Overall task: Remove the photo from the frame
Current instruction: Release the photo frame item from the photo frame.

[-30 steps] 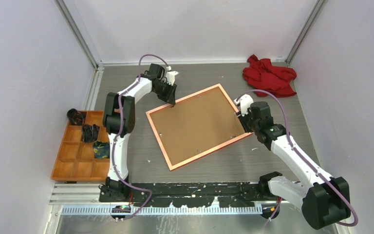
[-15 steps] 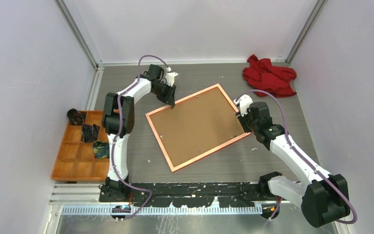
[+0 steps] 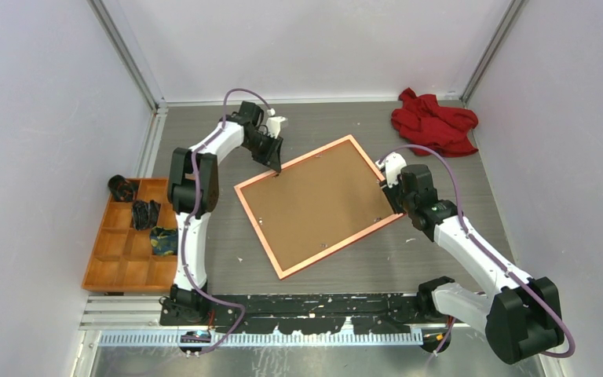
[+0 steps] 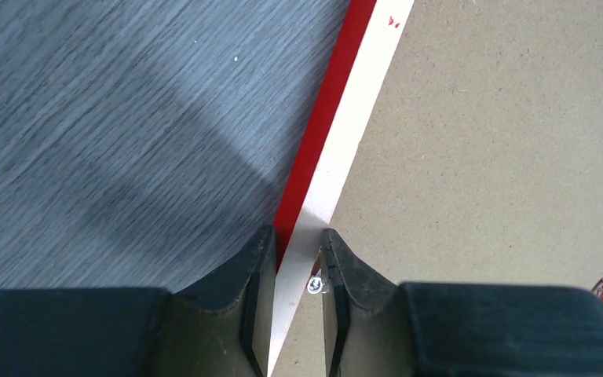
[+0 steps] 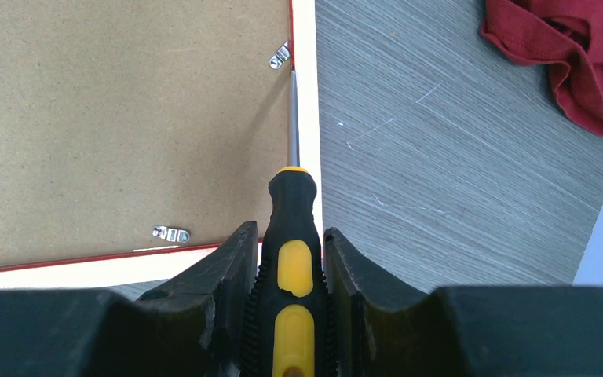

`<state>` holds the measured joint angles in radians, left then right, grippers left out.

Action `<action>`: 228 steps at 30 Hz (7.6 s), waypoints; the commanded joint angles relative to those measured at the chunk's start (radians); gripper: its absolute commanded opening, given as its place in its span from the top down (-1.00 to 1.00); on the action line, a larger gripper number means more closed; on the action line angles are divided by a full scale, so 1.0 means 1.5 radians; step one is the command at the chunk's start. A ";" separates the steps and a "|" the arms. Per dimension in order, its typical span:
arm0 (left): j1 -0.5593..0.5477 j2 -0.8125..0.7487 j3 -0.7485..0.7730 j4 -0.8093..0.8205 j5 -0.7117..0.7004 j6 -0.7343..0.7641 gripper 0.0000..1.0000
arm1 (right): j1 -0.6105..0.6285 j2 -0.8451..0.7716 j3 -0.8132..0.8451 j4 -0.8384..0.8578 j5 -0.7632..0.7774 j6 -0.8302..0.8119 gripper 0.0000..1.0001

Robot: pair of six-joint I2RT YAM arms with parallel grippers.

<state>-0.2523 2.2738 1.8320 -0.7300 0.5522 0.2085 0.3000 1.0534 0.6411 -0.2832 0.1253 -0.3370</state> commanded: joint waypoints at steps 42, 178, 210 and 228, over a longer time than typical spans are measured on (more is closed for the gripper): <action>0.006 0.086 0.101 -0.103 -0.007 -0.011 0.69 | 0.027 0.045 -0.014 0.087 0.003 -0.051 0.98; 0.027 0.140 0.164 -0.158 0.025 -0.031 0.82 | 0.057 0.133 -0.011 0.166 0.137 -0.040 0.99; 0.031 0.140 0.163 -0.157 0.029 -0.033 0.82 | 0.065 0.148 -0.012 0.187 0.161 -0.043 0.98; 0.033 0.140 0.164 -0.157 0.032 -0.034 0.83 | 0.066 0.159 -0.011 0.187 0.169 -0.044 0.98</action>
<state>-0.2195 2.4310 2.0758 -0.9585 0.6529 0.1631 0.3920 1.2839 0.6010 -0.0521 0.3641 -0.4118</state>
